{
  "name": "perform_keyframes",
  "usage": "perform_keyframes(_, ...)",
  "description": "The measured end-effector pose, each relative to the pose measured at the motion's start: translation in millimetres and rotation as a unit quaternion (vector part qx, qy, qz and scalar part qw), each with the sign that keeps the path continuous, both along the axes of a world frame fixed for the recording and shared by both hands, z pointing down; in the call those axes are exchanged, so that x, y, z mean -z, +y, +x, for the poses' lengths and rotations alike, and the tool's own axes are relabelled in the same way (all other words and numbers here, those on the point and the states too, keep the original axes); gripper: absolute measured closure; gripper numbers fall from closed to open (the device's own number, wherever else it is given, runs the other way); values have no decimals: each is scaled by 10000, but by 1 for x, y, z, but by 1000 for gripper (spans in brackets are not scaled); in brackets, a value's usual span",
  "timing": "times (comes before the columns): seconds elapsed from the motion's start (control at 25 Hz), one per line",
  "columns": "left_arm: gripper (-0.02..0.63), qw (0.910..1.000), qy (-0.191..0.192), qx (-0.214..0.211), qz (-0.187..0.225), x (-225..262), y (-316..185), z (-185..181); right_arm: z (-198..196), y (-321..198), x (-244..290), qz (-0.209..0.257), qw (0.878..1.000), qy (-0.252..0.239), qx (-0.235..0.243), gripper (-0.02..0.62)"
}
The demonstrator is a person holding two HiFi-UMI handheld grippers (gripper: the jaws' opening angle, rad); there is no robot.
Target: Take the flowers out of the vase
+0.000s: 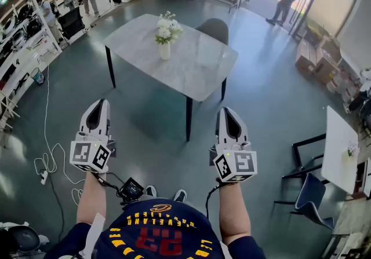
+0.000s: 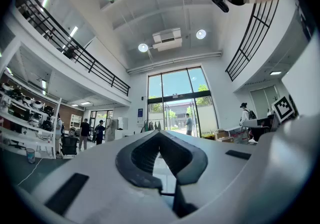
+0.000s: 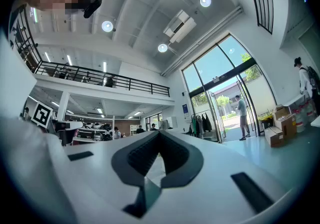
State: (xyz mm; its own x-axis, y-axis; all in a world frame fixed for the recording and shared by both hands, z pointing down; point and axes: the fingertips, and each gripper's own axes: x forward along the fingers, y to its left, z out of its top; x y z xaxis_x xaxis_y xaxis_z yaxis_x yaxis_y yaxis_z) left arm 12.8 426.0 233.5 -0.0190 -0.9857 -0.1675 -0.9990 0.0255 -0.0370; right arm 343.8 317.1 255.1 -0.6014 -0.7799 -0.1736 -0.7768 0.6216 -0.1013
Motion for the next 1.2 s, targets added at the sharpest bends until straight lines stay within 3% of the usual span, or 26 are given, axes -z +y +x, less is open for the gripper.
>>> perform_keyframes(0.32, 604, 9999, -61, 74, -44, 1, -2, 29, 25, -8, -3, -46, 10000, -39, 77, 589)
perform_keyframes(0.64, 604, 9998, -83, 85, -155, -10, -10, 36, 25, -17, -14, -60, 9997, -140, 189, 588)
perform_keyframes(1.0, 603, 9998, 74, -60, -148, -26, -46, 14, 0, -47, -30, -149, 9998, 66, 97, 588)
perform_keyframes(1.2, 603, 9995, 273, -181, -8, -31, -82, -17, -27, -78, -37, -224, 9994, 253, -22, 588)
